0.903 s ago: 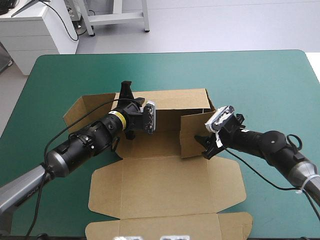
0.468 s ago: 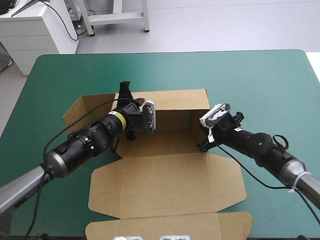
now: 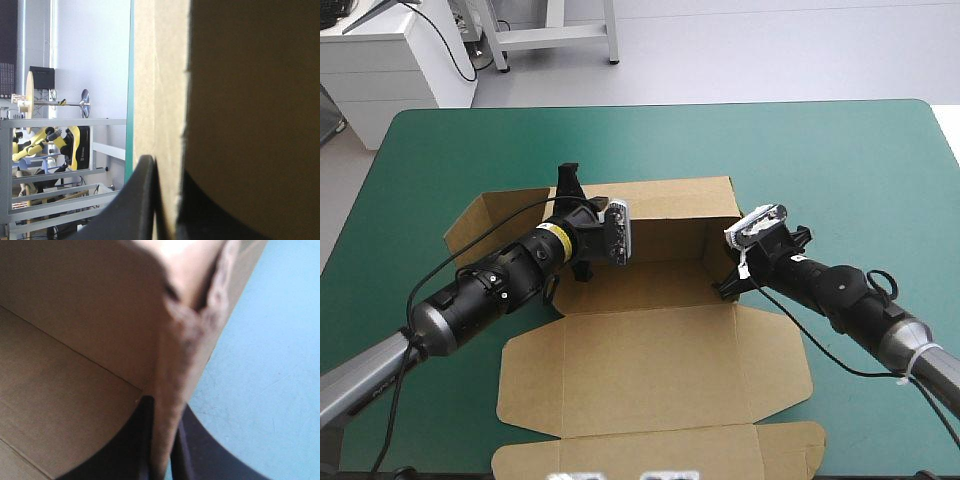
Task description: Fold the box
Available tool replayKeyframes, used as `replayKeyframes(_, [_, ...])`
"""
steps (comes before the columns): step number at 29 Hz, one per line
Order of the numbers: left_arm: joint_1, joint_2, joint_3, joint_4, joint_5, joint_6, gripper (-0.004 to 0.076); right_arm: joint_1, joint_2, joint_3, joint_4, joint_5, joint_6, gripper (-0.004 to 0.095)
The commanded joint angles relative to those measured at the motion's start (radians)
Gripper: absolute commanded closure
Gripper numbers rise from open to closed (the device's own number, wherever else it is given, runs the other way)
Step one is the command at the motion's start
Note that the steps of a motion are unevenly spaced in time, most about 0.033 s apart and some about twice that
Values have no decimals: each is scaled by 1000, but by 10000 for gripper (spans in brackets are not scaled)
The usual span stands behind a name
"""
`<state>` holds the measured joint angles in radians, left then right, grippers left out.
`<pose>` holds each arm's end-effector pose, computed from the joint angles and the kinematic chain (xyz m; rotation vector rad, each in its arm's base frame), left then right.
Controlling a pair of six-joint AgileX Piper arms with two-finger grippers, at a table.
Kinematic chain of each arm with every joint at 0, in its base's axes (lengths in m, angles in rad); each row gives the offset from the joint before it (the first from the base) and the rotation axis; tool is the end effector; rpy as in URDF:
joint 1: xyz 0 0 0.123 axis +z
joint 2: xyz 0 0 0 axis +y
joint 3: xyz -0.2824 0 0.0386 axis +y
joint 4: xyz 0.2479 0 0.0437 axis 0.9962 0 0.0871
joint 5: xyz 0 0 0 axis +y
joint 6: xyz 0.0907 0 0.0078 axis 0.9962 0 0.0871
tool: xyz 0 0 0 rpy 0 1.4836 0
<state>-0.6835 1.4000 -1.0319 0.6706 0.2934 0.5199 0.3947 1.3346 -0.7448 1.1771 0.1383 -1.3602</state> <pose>0.2546 -0.1862 0.3154 1.6185 1.3557 0.4817 0.2525 0.1179 0.2573 -0.6832 2.0202 0.2586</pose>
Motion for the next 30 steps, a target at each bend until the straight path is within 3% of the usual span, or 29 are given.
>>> replayKeyframes(1, [-30,-22,-3,-65,44,-24,647,15,-22,-29,-13,83,-33,927])
replayKeyframes(4, [-51,-43,-3,-65,39,-24,574,15,-22,-29,-13,59,-9,926])
replayKeyframes(12, [-55,-94,-3,-56,41,-23,517,15,-22,-29,-13,50,30,927])
replayKeyframes(14, [-55,-108,-3,-56,41,-23,451,15,-22,-29,-13,38,30,927])
replayKeyframes(19, [-92,-141,-3,-65,74,-23,189,15,-22,-29,-13,-5,42,927])
replayKeyframes(21, [-126,-159,-3,-61,104,-27,143,15,-22,-29,-13,-11,51,927])
replayKeyframes(27, [-263,-218,-3,-61,261,-29,140,15,-22,-29,-13,-42,72,927])
replayKeyframes(30, [-340,-264,-3,-61,286,-52,140,15,-22,-29,-13,-50,72,927])
